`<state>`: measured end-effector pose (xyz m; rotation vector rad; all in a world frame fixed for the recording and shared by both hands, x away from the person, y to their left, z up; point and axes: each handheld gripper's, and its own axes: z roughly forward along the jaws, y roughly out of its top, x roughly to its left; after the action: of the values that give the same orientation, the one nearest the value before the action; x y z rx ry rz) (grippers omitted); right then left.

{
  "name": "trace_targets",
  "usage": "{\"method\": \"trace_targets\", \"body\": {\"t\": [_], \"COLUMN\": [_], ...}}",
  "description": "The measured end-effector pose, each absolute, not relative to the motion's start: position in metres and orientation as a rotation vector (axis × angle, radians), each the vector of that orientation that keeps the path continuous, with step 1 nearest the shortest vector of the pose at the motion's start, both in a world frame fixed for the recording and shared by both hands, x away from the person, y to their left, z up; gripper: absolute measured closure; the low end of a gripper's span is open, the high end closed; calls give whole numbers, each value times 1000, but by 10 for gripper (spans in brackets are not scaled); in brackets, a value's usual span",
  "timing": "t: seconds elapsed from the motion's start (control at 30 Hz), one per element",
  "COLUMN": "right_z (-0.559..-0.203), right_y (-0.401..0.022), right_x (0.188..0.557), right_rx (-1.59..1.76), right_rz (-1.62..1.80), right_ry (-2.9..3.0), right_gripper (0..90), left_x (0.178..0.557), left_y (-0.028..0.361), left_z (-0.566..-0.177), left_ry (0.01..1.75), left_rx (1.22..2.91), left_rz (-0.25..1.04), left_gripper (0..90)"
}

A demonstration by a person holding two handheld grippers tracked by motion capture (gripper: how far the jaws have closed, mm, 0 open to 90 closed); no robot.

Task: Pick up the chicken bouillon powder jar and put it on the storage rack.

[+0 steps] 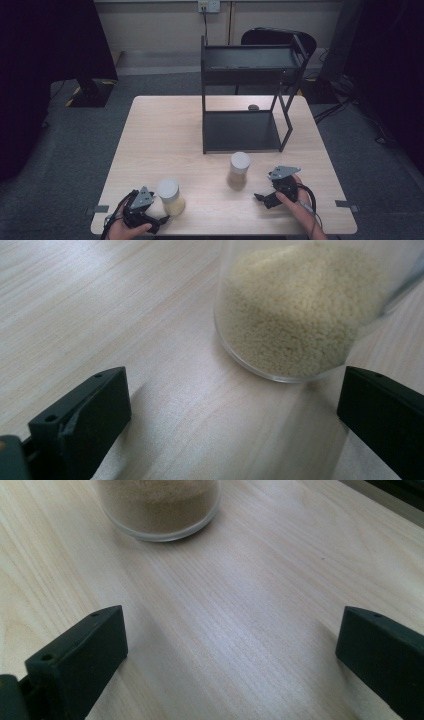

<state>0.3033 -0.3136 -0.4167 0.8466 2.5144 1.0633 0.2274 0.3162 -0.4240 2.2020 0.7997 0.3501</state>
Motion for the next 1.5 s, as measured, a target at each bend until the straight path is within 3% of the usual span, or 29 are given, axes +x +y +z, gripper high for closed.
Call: {"method": "trace_targets", "body": {"t": [1.5], "right_z": [-417], "right_y": [-314], "right_x": [303], "right_rx": [847], "right_rz": [1063], "right_ry": [2514], "right_gripper": [0], "left_x": [232], "left_y": [315], "left_z": [-392], "left_ry": [807], "left_rx": [2040], "left_rz": [256], "left_gripper": [16]}}
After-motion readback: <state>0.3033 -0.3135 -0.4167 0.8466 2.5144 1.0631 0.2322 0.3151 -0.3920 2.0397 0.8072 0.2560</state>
